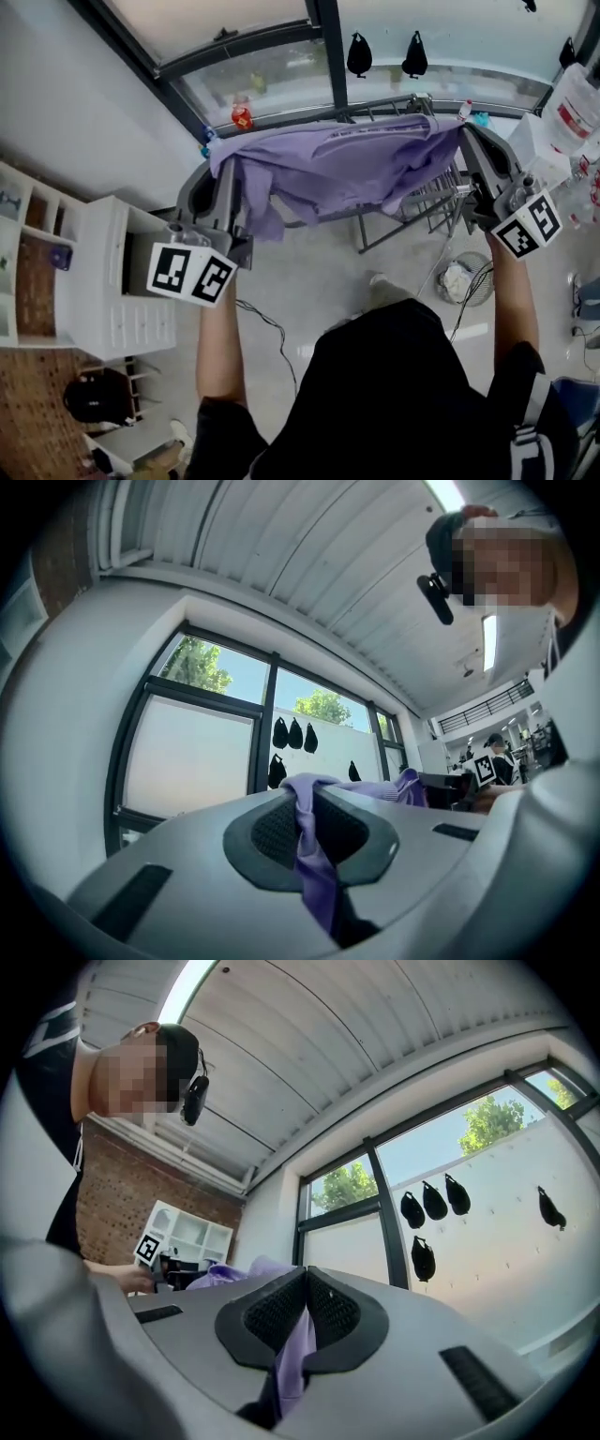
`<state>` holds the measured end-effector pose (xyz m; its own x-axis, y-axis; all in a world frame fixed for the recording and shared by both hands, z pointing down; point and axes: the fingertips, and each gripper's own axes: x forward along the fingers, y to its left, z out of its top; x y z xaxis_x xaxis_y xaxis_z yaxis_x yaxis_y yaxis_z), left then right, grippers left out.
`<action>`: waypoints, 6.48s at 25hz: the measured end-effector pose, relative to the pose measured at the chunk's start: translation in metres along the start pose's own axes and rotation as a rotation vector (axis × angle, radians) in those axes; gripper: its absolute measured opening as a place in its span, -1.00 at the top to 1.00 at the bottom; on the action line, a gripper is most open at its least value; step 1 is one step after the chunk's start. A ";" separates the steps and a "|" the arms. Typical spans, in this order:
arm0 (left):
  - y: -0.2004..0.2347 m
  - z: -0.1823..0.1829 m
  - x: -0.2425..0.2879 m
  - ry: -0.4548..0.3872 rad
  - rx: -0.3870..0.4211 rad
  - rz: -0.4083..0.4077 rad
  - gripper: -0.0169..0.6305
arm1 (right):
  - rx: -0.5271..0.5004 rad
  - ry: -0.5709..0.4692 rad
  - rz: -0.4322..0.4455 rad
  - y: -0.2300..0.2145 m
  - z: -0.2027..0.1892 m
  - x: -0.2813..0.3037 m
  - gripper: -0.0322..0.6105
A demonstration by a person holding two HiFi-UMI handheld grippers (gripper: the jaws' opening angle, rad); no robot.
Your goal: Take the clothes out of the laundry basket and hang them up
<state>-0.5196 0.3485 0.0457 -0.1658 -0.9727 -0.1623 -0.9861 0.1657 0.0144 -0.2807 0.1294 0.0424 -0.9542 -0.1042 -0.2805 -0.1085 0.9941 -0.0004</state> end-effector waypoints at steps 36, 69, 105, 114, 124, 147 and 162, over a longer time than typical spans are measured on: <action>0.261 -0.384 0.178 0.656 -0.049 0.288 0.90 | 0.136 0.542 0.009 -0.184 -0.426 0.258 0.89; 0.309 -0.566 0.219 1.078 -0.231 0.223 -0.01 | -0.004 1.005 -0.013 -0.238 -0.557 0.240 0.29; -0.096 -0.337 -0.019 0.349 -0.532 -0.035 0.91 | 0.348 0.574 -0.577 -0.053 -0.265 -0.253 0.89; -0.266 -0.407 0.024 0.547 -0.569 -0.306 0.91 | 0.370 0.645 -0.807 -0.058 -0.272 -0.420 0.89; -0.474 -0.454 0.096 0.707 -0.453 -0.510 0.91 | 0.500 0.740 -0.876 -0.116 -0.327 -0.591 0.89; -0.668 -0.631 0.170 0.903 -0.425 -0.585 0.91 | 0.678 0.987 -0.847 -0.269 -0.623 -0.718 0.66; -0.688 -0.812 0.192 0.902 -0.414 -0.713 0.91 | 0.501 1.392 -0.510 -0.277 -0.921 -0.778 0.49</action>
<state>0.1160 -0.0844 0.8059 0.6267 -0.6156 0.4779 -0.7618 -0.3548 0.5419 0.2348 -0.0930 1.1446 -0.3750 -0.0836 0.9233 -0.6579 0.7256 -0.2015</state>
